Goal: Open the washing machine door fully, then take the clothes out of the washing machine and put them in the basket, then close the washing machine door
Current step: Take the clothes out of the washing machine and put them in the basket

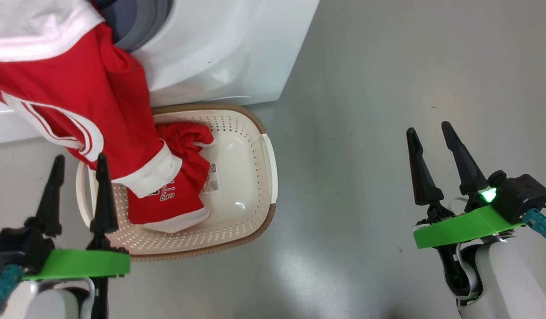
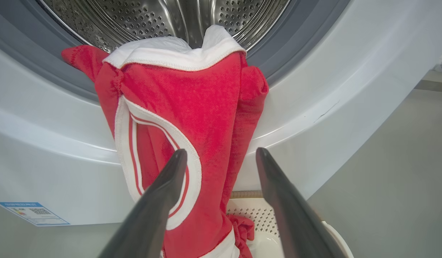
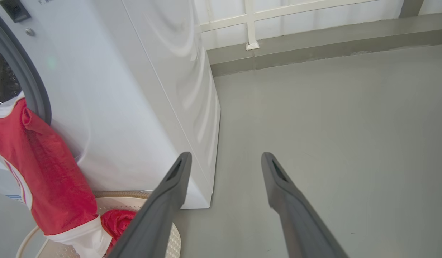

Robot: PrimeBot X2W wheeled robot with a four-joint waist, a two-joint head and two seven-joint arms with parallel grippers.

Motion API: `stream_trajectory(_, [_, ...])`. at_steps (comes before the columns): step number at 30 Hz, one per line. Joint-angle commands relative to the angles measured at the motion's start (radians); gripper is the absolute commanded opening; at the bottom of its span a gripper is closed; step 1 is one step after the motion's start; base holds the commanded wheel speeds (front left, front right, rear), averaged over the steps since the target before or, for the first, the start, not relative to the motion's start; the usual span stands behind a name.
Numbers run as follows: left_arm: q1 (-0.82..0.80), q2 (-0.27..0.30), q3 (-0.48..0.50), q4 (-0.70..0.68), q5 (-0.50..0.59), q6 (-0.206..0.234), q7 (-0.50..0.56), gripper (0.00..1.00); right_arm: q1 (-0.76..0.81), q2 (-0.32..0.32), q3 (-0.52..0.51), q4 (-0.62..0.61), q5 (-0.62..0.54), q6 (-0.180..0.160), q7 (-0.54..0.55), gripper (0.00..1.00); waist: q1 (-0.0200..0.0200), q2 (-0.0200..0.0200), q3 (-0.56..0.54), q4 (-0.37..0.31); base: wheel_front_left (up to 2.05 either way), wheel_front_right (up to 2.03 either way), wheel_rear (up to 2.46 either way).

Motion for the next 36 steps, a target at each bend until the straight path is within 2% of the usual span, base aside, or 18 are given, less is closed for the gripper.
stream_trajectory(1, [-0.008, 0.013, 0.034, -0.030, -0.015, 0.002, -0.005, 1.00, 0.021, -0.004, 0.018, -0.024, -0.005, 0.005, -0.006, 1.00, 0.0000, -0.0001, 0.003, 0.001, 0.00, 0.00, 0.00])
stream_trajectory(8, [-0.134, 0.013, 0.061, -0.021, 0.020, -0.004, -0.005, 1.00, 0.011, -0.004, 0.012, -0.026, -0.006, 0.005, -0.006, 1.00, 0.0000, -0.0001, 0.019, 0.008, 0.00, 0.00, 0.00])
stream_trajectory(12, [-0.248, 0.041, 0.056, 0.035, 0.050, -0.006, -0.005, 1.00, 0.002, -0.004, 0.014, -0.026, -0.007, 0.005, -0.006, 1.00, 0.0000, -0.0001, 0.031, 0.008, 0.00, 0.00, 0.00])
stream_trajectory(22, [-0.448, 0.104, -0.049, 0.232, 0.129, -0.007, -0.005, 1.00, -0.009, -0.004, 0.020, -0.028, 0.005, 0.005, -0.006, 1.00, 0.0000, -0.0001, 0.049, -0.011, 0.00, 0.00, 0.00])
stream_trajectory(36, [-0.603, 0.165, -0.085, 0.424, 0.193, 0.061, -0.005, 1.00, -0.020, -0.004, 0.025, -0.030, 0.014, 0.005, -0.006, 1.00, 0.0000, -0.0001, 0.067, -0.026, 0.00, 0.00, 0.00])
